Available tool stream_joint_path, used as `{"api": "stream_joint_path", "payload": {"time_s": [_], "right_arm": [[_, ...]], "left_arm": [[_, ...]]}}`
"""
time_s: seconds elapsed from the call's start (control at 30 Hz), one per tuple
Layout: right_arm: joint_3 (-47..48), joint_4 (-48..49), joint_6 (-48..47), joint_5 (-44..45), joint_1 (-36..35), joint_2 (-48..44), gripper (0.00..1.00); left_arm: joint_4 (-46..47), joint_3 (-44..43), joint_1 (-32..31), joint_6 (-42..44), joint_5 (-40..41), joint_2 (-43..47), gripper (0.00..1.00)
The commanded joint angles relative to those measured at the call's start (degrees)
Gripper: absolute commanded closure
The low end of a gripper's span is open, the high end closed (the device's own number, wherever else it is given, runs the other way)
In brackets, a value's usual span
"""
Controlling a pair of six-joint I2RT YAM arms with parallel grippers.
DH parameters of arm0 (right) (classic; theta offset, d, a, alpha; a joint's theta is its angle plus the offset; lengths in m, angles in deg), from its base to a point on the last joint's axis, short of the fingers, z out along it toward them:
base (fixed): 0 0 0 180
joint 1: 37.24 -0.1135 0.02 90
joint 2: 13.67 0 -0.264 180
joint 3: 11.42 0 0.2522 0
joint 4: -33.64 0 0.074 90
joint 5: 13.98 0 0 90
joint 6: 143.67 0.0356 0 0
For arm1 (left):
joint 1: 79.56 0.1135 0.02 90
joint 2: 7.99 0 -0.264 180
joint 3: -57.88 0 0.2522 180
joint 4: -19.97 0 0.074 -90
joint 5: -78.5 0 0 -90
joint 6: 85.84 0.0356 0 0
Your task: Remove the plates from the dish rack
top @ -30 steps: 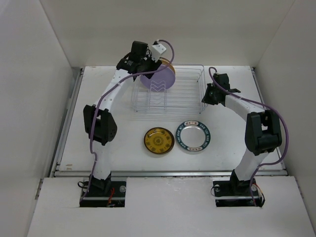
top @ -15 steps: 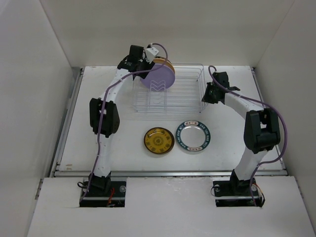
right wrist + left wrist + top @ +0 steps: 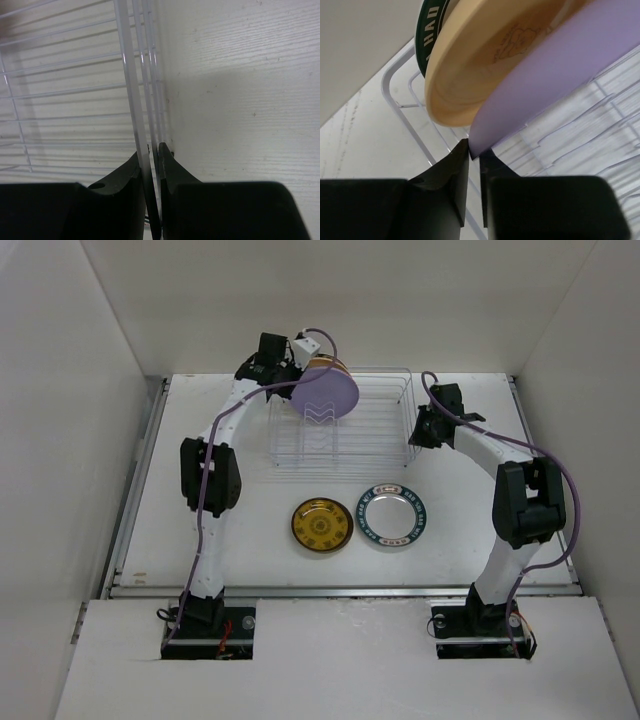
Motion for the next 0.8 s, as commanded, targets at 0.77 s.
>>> {"api": "stream_joint_path", "payload": {"time_s": [0.77], "right_arm": [[1.2,2.2,1.6,0.4,-0.2,1.1,0.82]], "left_arm": [[-10.4,-7.5,4.6,-24.3,-19.6,12.3,1.00]]}}
